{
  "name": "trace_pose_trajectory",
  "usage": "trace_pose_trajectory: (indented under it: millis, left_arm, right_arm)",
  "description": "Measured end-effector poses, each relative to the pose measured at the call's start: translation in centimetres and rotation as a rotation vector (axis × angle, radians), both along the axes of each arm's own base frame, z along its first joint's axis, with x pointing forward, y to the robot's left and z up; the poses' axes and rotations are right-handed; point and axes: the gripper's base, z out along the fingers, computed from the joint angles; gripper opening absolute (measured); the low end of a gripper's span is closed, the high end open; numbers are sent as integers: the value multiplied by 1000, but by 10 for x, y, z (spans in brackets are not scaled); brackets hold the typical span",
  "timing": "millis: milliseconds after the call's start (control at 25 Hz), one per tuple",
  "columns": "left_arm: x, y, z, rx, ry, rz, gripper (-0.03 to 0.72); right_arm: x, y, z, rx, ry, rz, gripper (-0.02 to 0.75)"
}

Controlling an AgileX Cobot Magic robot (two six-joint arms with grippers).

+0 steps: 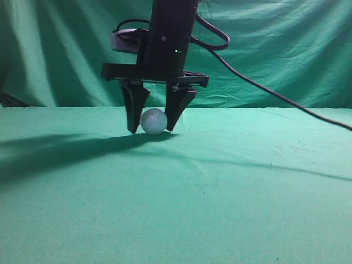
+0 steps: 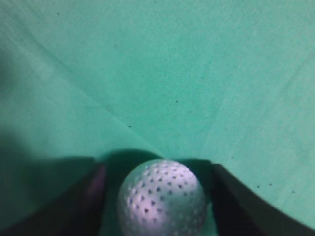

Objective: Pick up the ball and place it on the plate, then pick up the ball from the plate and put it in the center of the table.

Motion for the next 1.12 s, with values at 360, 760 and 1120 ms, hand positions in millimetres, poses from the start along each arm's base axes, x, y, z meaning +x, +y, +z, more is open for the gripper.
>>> trace_pose_trajectory:
  millis: [360, 760, 1120]
  left_arm:
    - [0, 0, 0, -2, 0, 0, 0]
    - [-2, -7, 1, -48, 3, -67, 0]
    - [-15, -11, -20, -48, 9, -149, 0]
  right_arm:
    - [8, 3, 68, 8, -61, 7, 498]
    - [-48, -53, 257, 193, -400, -90, 0]
    - [-132, -117, 294, 202, -411, -90, 0]
